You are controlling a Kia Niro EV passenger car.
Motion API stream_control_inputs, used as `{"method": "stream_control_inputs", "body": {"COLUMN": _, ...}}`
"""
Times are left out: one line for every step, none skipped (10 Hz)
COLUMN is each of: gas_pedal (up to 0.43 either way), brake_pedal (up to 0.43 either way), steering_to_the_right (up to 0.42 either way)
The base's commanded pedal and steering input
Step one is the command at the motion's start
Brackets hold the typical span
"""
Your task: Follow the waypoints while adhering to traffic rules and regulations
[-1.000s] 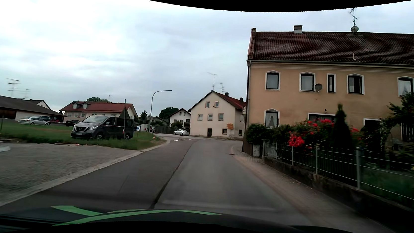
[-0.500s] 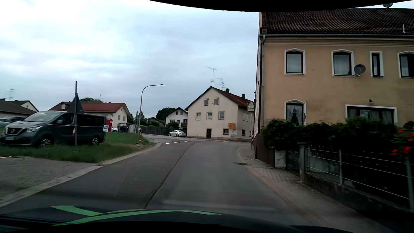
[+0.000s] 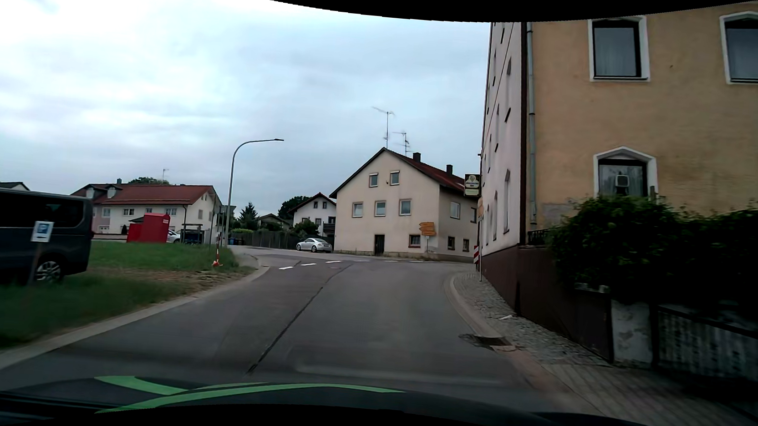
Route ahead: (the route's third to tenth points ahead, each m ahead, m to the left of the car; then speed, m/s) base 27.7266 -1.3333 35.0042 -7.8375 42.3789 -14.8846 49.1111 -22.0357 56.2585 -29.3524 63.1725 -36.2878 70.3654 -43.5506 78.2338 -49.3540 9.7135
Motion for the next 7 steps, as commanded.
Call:
{"method": "stream_control_inputs", "body": {"gas_pedal": 0.0, "brake_pedal": 0.0, "steering_to_the_right": 0.018}}
{"method": "stream_control_inputs", "body": {"gas_pedal": 0.0, "brake_pedal": 0.0, "steering_to_the_right": 0.021}}
{"method": "stream_control_inputs", "body": {"gas_pedal": 0.0, "brake_pedal": 0.0, "steering_to_the_right": 0.025}}
{"method": "stream_control_inputs", "body": {"gas_pedal": 0.0, "brake_pedal": 0.0, "steering_to_the_right": 0.03}}
{"method": "stream_control_inputs", "body": {"gas_pedal": 0.0, "brake_pedal": 0.0, "steering_to_the_right": 0.032}}
{"method": "stream_control_inputs", "body": {"gas_pedal": 0.0, "brake_pedal": 0.0, "steering_to_the_right": 0.034}}
{"method": "stream_control_inputs", "body": {"gas_pedal": 0.0, "brake_pedal": 0.0, "steering_to_the_right": 0.036}}
